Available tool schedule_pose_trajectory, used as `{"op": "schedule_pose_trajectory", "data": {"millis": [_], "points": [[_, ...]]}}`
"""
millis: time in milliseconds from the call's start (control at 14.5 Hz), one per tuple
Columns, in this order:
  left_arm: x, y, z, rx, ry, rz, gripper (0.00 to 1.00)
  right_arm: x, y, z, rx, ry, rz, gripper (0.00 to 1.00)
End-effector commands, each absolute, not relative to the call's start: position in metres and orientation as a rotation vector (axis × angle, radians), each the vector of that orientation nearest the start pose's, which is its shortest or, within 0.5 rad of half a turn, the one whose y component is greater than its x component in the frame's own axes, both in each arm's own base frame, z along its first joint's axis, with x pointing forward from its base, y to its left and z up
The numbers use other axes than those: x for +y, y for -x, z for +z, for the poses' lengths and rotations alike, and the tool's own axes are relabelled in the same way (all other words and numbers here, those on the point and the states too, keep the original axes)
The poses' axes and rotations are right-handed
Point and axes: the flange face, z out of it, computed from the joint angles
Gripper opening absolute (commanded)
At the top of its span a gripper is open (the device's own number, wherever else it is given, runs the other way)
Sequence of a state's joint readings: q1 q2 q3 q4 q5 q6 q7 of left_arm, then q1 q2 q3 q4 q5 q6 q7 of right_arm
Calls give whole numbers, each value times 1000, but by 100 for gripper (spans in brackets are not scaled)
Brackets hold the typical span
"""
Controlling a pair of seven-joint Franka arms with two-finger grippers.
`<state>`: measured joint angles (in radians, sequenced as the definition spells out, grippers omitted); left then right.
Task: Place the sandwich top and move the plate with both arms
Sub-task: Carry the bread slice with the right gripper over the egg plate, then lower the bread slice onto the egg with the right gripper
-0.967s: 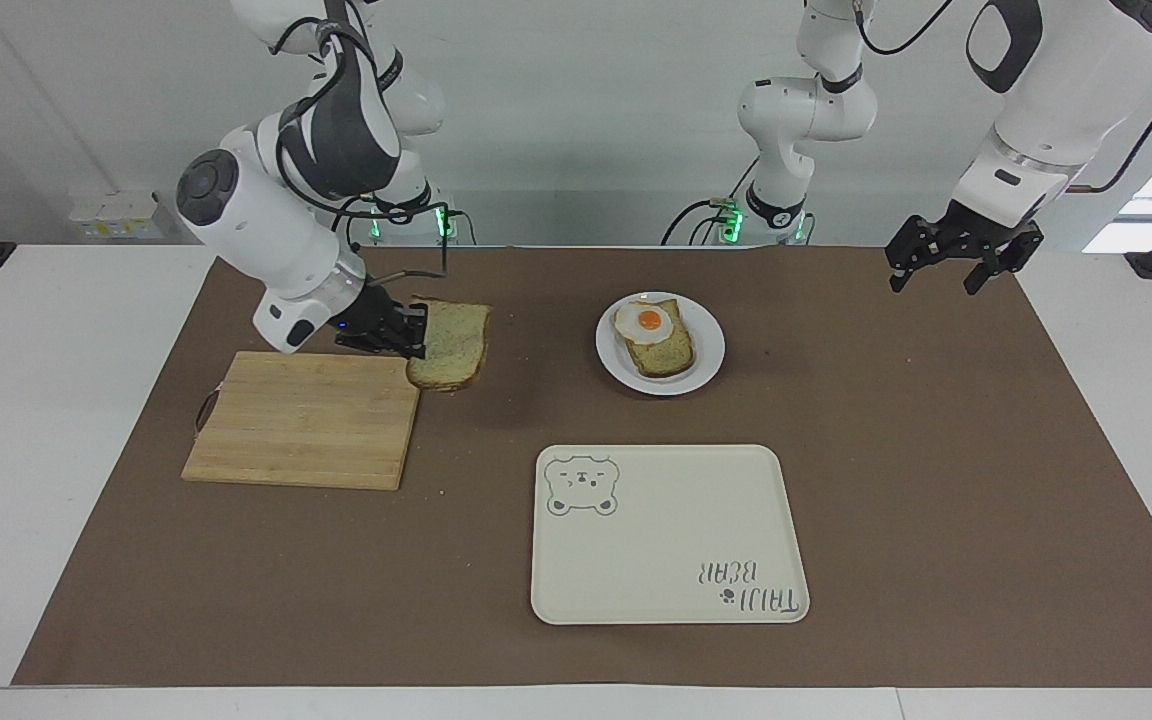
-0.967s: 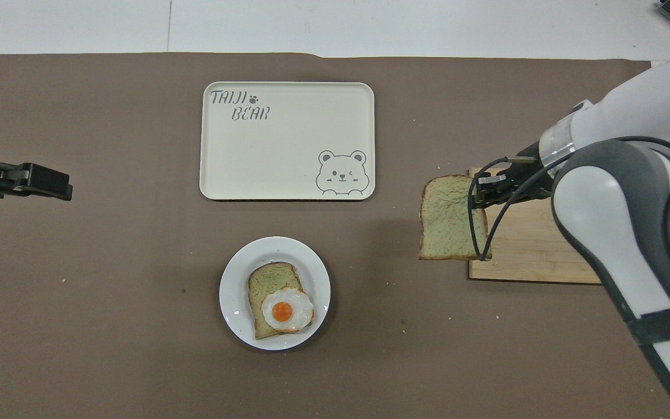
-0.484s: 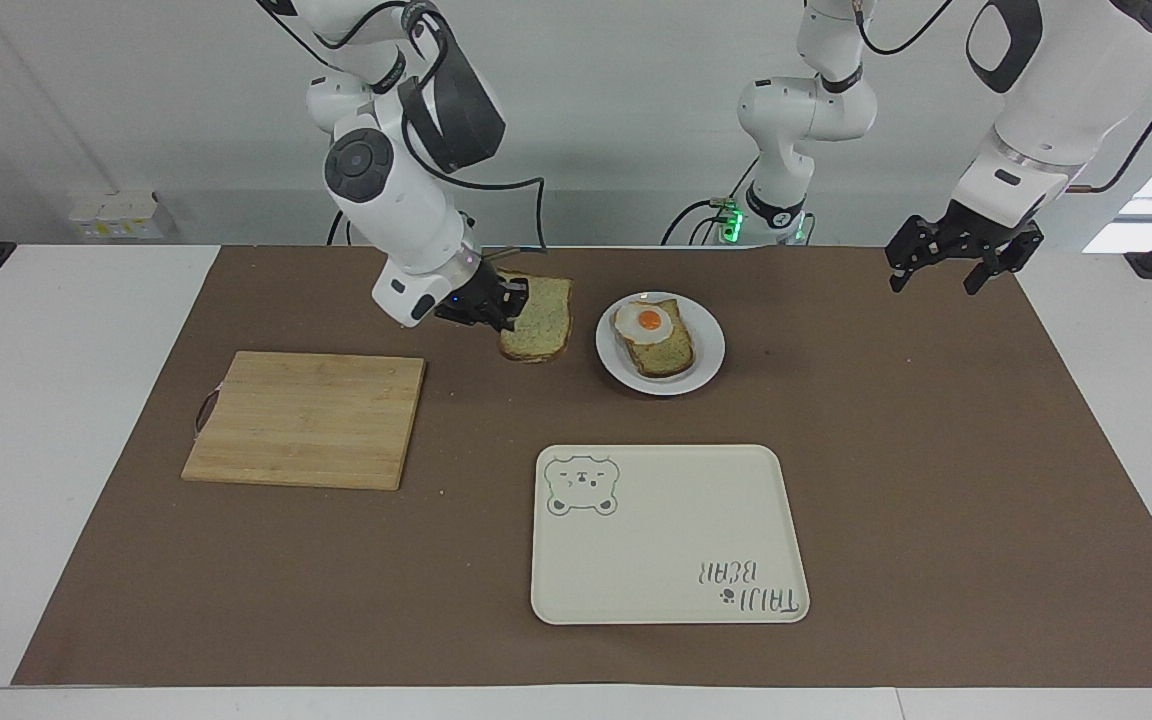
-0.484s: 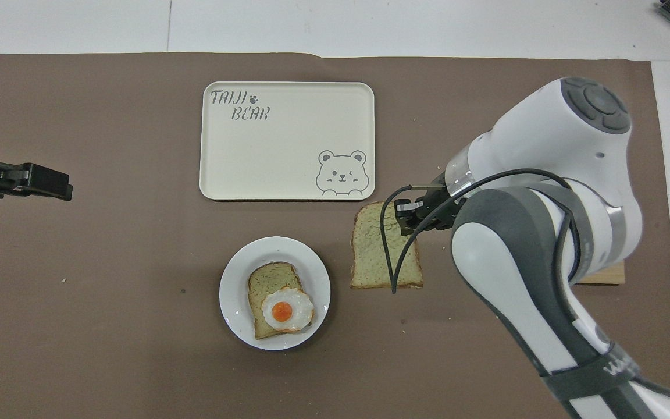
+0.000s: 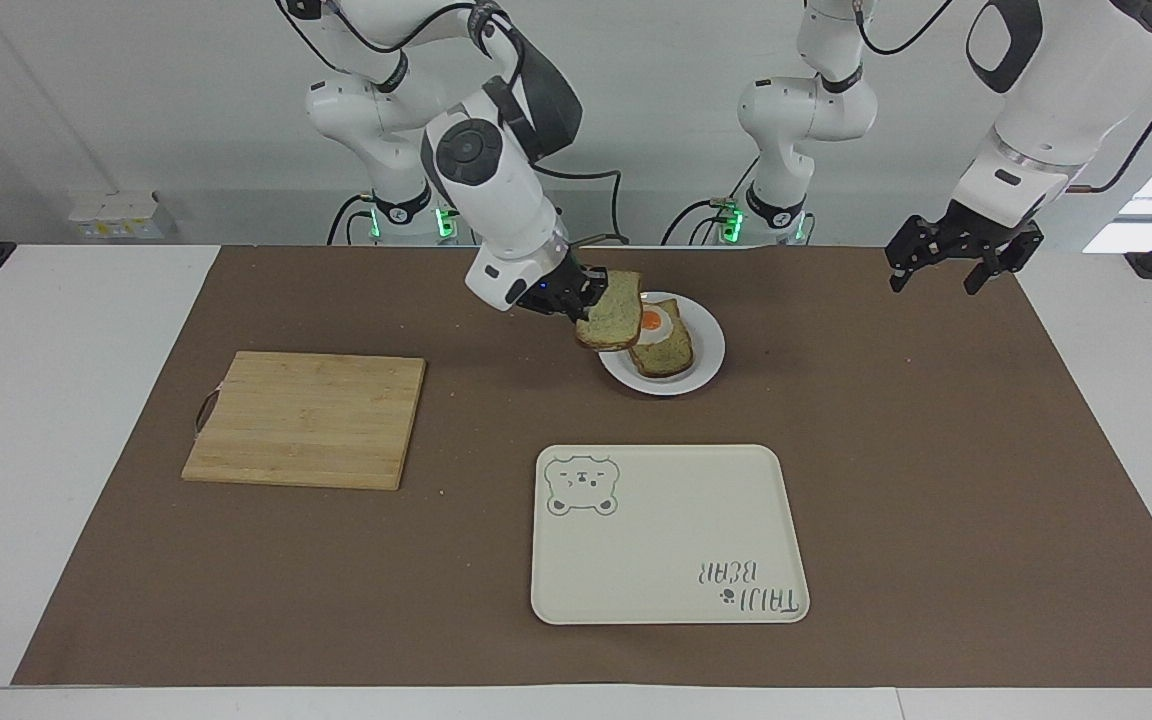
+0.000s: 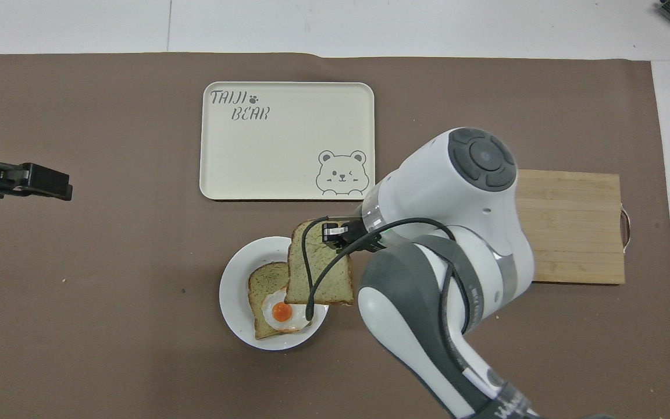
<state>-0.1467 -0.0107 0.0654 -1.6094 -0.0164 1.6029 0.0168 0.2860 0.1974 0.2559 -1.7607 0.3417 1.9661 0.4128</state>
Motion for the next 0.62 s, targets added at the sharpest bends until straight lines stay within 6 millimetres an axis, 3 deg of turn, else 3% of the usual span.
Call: {"op": "schedule_pose_trajectory", "data": {"millis": [0,276,484,553], "points": [[-43,-552,620,166,3142,-9,100,365,-513,434,48,2773,214,0],[-44,-552,620,171,3142,-9,100,409,-494,397,-15,2778,243,0],[-44,-552,620,169,3142,-9,100,429,-480,371,-70,2797,264,0],[-44,-552,620,169,3142,-9,100,427,-478,366,-82,2800,258,0]]}}
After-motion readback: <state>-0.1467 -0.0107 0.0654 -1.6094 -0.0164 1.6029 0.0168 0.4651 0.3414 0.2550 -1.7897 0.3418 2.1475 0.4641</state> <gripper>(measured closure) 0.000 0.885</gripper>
